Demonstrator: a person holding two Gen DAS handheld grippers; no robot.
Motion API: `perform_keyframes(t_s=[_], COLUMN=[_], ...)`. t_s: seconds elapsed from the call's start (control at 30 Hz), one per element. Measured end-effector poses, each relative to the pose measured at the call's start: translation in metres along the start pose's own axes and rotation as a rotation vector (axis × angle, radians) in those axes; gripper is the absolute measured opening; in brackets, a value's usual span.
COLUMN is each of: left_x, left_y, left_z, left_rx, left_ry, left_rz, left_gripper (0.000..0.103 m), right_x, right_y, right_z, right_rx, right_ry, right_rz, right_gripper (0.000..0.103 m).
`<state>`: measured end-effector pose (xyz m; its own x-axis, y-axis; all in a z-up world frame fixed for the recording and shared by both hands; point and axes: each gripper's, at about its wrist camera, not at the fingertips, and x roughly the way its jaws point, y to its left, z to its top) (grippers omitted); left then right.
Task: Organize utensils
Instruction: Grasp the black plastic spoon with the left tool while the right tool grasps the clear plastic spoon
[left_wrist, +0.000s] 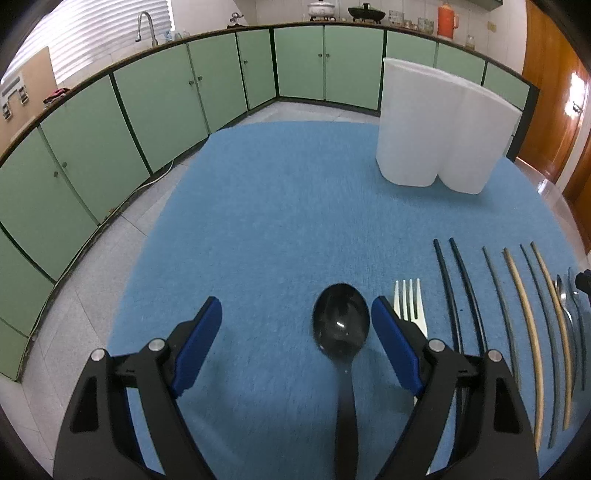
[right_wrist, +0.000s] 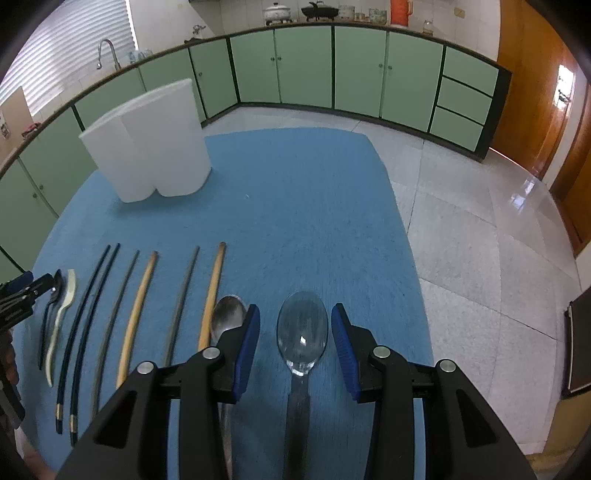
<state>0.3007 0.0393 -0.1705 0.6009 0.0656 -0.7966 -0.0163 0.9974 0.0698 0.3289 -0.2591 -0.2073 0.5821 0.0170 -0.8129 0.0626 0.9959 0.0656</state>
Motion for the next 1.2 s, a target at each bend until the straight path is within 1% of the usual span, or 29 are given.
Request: perform_keyframes(t_s=[0.07,0.13,0.23,0.4,0.57,0.93,1.0,1.03,1.07,1.1,1.13,1.17,1.2], left_x=[0.006,0.01,0.015,0.025,0.026,0.025,0.026,0.026,0.026,0.025,0.025,0.024,0.023], left_y=[-0.001,-0.003,-0.003,-0.003,0.0,0.008,0.008,0.007,0.007,0.006,0.005,0.005,0.006], left_z=[0.002,0.005,0.008,0.012,0.012,0.014,0.013,0.012,0.012,0.012,0.011,0.012,0.013], left_rx=[0.004,0.006,0.009,0.007,-0.007,-0.036,-0.047,-0.045,-0.042,-0.038,-0.038,-0.041,-0.049], left_ry=[0.009,0.016,0.024,0.043,0.052,0.066,0.062,0.058,0.055,0.051,0.049,0.046,0.046], left_rz=[0.001,0.0,0.001,-0.004,-0.021,-0.04,-0.042,-0.04,-0.041,-0.05,-0.056,-0.068,-0.085], left_gripper=[0.081,0.081,0.081,0.081,0.078,0.078,0.071,0.065,0.055,0.05,0.037,0.035,0.035], right_x=[0.008,0.015,0.022,0.022,0.022,0.023,0.023,0.023,0.024,0.023,0.023,0.023,0.021], right_y=[0.0,0.001,0.001,0.0,-0.002,0.002,0.002,0.002,0.003,0.003,0.003,0.003,0.004], right_z=[0.002,0.004,0.007,0.008,0.009,0.008,0.009,0.009,0.01,0.01,0.01,0.01,0.01], right_rx=[-0.008,-0.015,-0.013,-0.007,-0.009,-0.013,-0.013,-0.016,-0.019,-0.02,-0.019,-0.017,-0.014], right_ry=[0.017,0.036,0.06,0.061,0.059,0.062,0.067,0.068,0.068,0.068,0.068,0.066,0.058], right_rz=[-0.009,-0.027,-0.029,-0.026,-0.028,-0.045,-0.047,-0.049,-0.051,-0.052,-0.051,-0.049,-0.042], right_gripper=[0.04,0.037,0.034,0.032,0.032,0.032,0.032,0.032,0.032,0.032,0.032,0.032,0.032])
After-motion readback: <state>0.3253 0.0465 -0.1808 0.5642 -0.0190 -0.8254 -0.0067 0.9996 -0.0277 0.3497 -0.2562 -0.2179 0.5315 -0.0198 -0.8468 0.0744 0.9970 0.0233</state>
